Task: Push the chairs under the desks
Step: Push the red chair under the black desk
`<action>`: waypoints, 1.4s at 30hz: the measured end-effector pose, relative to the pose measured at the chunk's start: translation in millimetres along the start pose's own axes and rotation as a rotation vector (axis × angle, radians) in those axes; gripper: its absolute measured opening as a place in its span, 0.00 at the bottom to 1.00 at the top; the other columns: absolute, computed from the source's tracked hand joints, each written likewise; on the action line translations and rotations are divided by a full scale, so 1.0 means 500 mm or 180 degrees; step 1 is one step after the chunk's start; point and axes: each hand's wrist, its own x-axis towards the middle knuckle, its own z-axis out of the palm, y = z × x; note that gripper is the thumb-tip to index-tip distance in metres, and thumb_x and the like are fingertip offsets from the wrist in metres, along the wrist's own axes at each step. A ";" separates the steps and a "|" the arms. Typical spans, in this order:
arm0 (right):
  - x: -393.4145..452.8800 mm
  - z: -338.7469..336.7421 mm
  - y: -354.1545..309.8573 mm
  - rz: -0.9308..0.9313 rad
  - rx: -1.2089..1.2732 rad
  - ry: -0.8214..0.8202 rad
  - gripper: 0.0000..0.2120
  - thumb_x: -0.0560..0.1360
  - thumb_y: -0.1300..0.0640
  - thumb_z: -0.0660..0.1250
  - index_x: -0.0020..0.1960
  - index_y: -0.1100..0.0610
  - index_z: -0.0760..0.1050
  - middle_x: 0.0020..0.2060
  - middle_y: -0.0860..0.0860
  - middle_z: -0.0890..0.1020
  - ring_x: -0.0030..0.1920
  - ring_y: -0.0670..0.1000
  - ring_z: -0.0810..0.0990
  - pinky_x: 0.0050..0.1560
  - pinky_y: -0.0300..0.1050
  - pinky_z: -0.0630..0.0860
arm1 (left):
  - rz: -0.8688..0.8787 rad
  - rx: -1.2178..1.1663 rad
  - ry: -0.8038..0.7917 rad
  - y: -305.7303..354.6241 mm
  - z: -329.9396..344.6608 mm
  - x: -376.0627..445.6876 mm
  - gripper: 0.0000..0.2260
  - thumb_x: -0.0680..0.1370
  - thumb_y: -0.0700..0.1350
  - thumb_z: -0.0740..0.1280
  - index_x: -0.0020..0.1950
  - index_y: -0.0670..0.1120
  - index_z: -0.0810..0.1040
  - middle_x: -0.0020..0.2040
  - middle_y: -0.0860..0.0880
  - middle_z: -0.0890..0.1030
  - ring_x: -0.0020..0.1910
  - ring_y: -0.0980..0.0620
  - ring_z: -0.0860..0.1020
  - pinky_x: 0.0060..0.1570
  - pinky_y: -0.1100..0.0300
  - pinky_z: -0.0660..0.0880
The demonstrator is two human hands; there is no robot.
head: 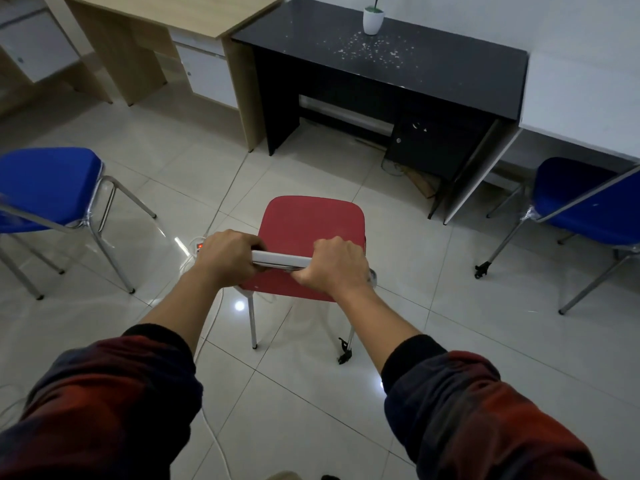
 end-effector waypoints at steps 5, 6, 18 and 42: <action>0.020 0.021 -0.025 -0.0061 -0.0040 -0.0020 0.23 0.72 0.34 0.68 0.43 0.55 0.76 0.28 0.46 0.69 0.25 0.46 0.65 0.24 0.38 0.59 | 0.0001 0.0029 -0.0018 -0.036 0.008 0.012 0.14 0.70 0.56 0.74 0.54 0.56 0.83 0.43 0.56 0.84 0.39 0.55 0.78 0.41 0.60 0.73; 0.029 0.022 -0.026 -0.0071 -0.0025 -0.0007 0.23 0.72 0.34 0.68 0.43 0.55 0.77 0.28 0.46 0.69 0.25 0.46 0.65 0.24 0.38 0.59 | -0.0016 0.0040 -0.0012 -0.040 0.008 0.020 0.14 0.70 0.56 0.74 0.54 0.56 0.83 0.43 0.56 0.84 0.39 0.54 0.79 0.41 0.60 0.74; 0.090 0.002 0.034 -0.0128 -0.0013 0.0042 0.24 0.69 0.30 0.68 0.39 0.53 0.75 0.29 0.46 0.73 0.29 0.49 0.73 0.27 0.39 0.64 | 0.0038 -0.0098 0.0250 -0.002 0.015 0.074 0.12 0.70 0.55 0.73 0.51 0.54 0.85 0.42 0.54 0.85 0.40 0.50 0.81 0.40 0.58 0.76; 0.264 0.038 -0.131 0.0207 0.0091 0.0125 0.22 0.72 0.35 0.68 0.40 0.55 0.75 0.28 0.47 0.71 0.25 0.46 0.68 0.26 0.37 0.65 | 0.0281 0.0018 0.0100 -0.228 -0.028 0.243 0.12 0.70 0.54 0.75 0.52 0.55 0.84 0.42 0.56 0.85 0.39 0.53 0.81 0.38 0.61 0.71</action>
